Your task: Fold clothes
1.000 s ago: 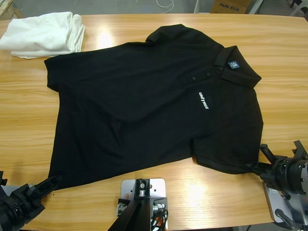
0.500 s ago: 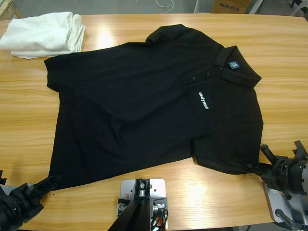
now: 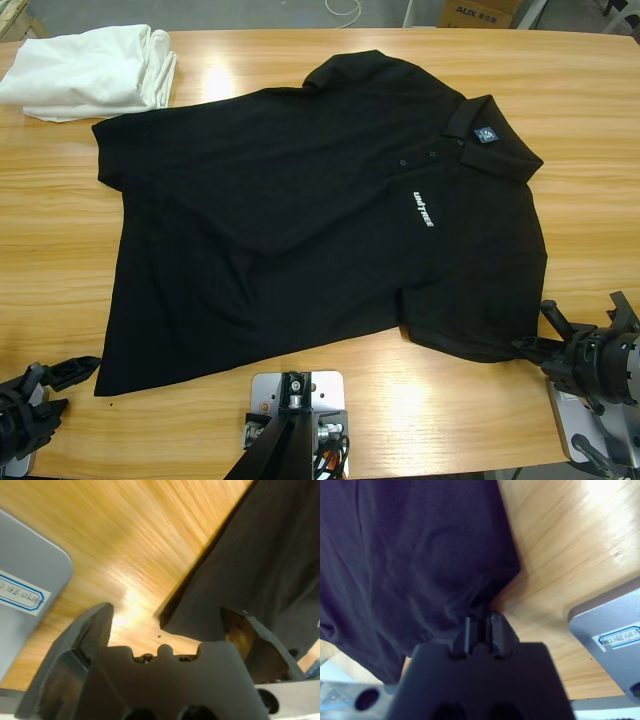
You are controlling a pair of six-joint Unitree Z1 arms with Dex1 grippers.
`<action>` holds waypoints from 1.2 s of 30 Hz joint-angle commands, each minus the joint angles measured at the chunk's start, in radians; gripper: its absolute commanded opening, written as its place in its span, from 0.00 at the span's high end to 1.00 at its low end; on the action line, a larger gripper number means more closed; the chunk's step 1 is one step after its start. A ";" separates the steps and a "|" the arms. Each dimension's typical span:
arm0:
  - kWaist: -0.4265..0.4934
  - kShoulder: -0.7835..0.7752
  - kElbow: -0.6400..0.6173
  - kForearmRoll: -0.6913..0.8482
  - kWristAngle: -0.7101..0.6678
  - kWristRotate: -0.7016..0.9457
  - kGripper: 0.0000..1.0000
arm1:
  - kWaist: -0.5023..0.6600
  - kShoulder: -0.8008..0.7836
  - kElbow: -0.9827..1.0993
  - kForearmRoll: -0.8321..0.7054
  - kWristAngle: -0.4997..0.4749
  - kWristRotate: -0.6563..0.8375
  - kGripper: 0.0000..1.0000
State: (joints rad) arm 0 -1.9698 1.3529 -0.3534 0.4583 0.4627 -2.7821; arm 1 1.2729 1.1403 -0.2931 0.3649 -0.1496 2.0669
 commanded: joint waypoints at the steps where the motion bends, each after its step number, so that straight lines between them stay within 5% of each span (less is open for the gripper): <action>1: 0.017 0.085 0.002 -0.030 0.021 -0.154 0.30 | 0.010 -0.016 0.034 -0.015 0.005 -0.013 1.00; 5: 0.017 0.244 0.001 -0.174 0.065 -0.157 0.31 | 0.010 -0.019 0.034 -0.015 0.008 -0.018 1.00; 14: 0.043 0.253 0.021 -0.186 0.065 -0.143 0.31 | 0.010 -0.014 0.045 -0.033 0.007 -0.019 1.00; 21: 0.055 0.216 0.071 -0.187 0.155 -0.065 1.00 | 0.010 -0.016 0.046 -0.035 0.010 -0.024 1.00; 36: 0.055 0.109 0.096 -0.185 0.193 0.022 1.00 | 0.010 -0.014 0.058 -0.057 0.010 -0.031 1.00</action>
State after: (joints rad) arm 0 -1.9245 1.5013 -0.2749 0.2773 0.6365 -2.7778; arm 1 1.2729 1.1403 -0.2648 0.3251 -0.1496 2.0514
